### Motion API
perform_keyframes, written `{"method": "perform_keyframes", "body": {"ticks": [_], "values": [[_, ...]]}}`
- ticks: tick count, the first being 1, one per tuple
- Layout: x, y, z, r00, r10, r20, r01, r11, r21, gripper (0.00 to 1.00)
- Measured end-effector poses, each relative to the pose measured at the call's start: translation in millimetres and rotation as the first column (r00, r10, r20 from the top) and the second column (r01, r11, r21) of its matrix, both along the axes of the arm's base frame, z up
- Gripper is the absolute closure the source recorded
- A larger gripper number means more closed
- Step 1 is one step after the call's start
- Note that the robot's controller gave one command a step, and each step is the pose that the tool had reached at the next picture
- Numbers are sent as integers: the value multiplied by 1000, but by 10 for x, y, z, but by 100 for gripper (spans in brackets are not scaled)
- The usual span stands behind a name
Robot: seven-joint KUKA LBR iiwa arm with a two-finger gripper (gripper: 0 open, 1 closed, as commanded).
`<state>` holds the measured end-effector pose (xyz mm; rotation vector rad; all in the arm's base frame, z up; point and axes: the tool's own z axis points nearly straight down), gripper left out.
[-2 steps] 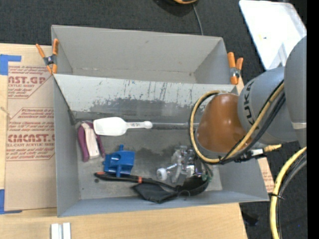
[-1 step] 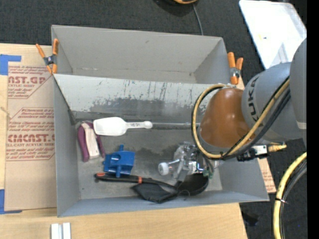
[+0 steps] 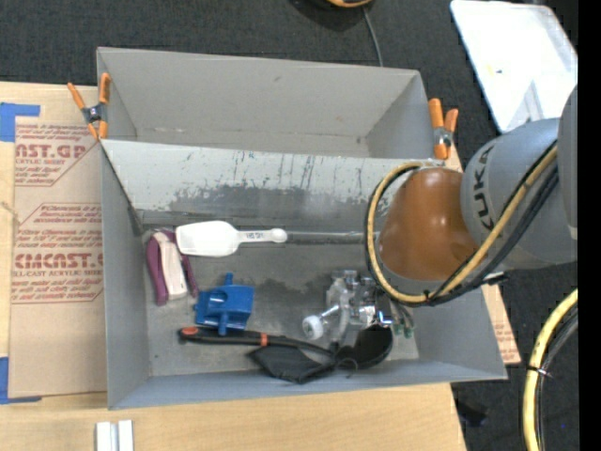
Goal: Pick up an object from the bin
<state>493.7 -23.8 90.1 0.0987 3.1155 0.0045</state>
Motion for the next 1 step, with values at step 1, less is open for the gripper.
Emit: {"method": "perform_keyframes", "body": {"ticks": [1], "values": [[173, 8, -177, 982, 191, 1, -191, 982, -5, 100]]}}
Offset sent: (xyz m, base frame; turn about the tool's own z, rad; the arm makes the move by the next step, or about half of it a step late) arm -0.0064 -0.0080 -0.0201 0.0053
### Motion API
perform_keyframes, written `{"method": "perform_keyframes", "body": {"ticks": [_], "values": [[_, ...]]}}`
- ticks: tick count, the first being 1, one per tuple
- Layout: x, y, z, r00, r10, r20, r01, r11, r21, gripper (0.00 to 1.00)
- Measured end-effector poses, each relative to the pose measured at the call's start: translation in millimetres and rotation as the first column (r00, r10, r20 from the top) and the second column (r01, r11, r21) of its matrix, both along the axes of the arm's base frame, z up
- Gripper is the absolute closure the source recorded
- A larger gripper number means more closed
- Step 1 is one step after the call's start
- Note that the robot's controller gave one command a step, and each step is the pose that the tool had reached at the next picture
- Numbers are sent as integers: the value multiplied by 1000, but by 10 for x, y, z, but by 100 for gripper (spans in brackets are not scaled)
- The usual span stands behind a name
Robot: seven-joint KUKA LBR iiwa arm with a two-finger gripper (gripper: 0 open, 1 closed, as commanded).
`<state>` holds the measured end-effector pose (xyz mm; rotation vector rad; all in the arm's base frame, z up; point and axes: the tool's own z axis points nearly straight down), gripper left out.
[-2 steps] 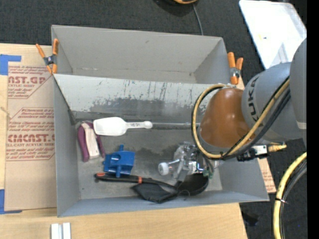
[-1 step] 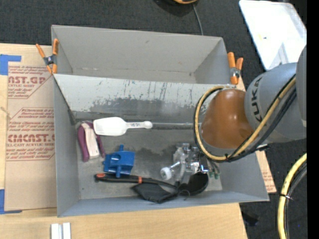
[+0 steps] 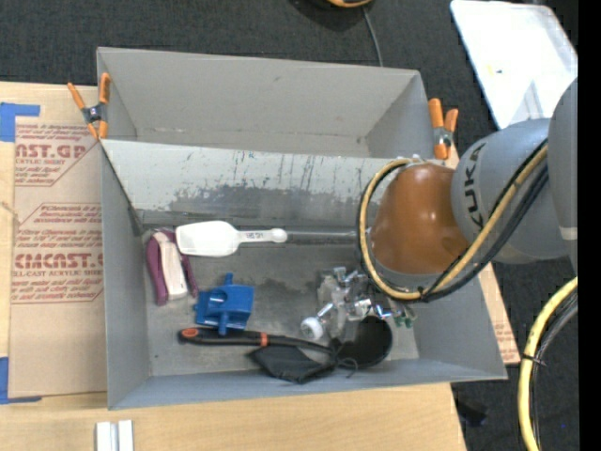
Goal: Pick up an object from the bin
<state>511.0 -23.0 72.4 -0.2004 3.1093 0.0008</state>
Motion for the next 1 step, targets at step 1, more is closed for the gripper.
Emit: {"method": "perform_keyframes", "body": {"ticks": [1], "values": [[-132, -48, -23, 989, -146, -2, 146, 989, 5, 100]]}}
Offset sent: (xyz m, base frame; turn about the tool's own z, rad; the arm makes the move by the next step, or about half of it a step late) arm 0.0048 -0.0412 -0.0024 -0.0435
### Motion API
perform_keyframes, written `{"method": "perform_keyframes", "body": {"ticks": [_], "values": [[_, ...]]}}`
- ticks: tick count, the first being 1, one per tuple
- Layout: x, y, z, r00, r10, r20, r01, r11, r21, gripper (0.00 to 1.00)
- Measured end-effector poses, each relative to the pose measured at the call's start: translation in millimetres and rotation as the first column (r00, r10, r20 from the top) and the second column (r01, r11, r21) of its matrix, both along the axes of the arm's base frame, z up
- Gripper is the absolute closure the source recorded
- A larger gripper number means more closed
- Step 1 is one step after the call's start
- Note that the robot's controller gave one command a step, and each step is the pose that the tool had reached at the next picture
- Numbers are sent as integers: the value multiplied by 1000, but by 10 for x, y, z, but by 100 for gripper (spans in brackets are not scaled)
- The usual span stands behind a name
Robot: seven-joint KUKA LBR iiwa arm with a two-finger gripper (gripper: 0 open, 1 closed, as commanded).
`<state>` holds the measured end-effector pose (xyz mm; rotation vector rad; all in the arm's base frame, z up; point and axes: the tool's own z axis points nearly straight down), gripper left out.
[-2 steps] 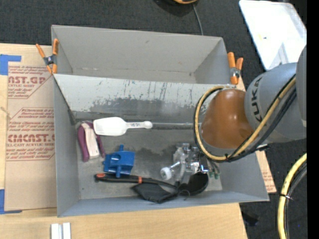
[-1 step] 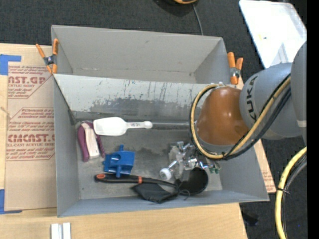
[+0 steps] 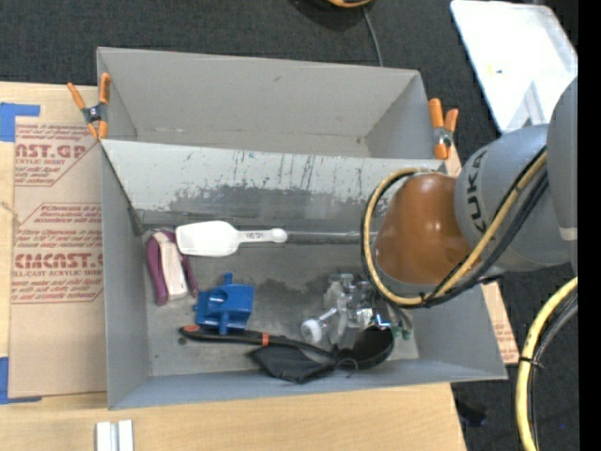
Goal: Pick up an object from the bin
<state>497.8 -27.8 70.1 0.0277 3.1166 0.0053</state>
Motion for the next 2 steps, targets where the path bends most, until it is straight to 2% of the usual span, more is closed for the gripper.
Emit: {"method": "perform_keyframes", "body": {"ticks": [1, 2], "values": [[83, -193, 1, 997, 80, 1, -80, 997, -2, 100], [117, -94, 1881, 986, -164, -1, 164, 986, 6, 100]]}}
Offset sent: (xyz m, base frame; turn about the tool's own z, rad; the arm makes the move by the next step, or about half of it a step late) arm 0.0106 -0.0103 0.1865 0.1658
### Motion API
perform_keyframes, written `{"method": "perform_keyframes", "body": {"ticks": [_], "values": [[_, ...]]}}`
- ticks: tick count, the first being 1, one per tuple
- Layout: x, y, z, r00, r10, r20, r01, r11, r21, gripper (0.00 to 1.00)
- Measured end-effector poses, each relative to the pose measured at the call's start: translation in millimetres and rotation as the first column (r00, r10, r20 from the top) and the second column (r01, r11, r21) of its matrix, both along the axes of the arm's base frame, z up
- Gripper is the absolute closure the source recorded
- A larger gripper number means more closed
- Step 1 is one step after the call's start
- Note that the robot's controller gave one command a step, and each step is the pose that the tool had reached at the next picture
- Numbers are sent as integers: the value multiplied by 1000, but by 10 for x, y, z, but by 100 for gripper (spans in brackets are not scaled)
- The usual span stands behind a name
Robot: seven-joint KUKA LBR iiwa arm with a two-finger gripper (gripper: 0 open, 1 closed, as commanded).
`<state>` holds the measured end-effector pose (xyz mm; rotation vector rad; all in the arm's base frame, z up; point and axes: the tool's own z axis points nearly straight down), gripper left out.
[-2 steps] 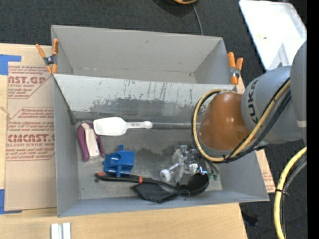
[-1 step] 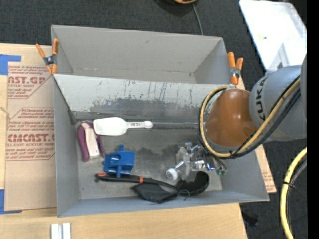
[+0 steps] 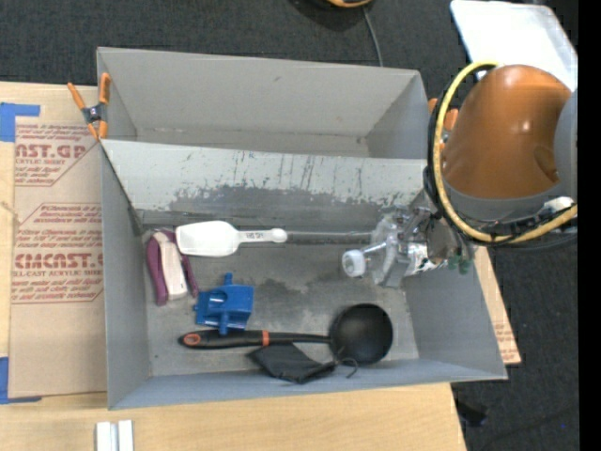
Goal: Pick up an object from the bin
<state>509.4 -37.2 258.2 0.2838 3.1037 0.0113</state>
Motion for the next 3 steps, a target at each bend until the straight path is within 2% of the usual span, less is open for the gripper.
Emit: {"method": "perform_keyframes", "body": {"ticks": [1, 2, 3], "values": [[-7, -1, -20, 1000, 1, -4, 0, 1000, 0, 100], [26, 117, -544, 998, 68, 3, -68, 998, -3, 100], [104, 320, -1115, 973, 231, 1, -231, 973, -6, 100]]}}
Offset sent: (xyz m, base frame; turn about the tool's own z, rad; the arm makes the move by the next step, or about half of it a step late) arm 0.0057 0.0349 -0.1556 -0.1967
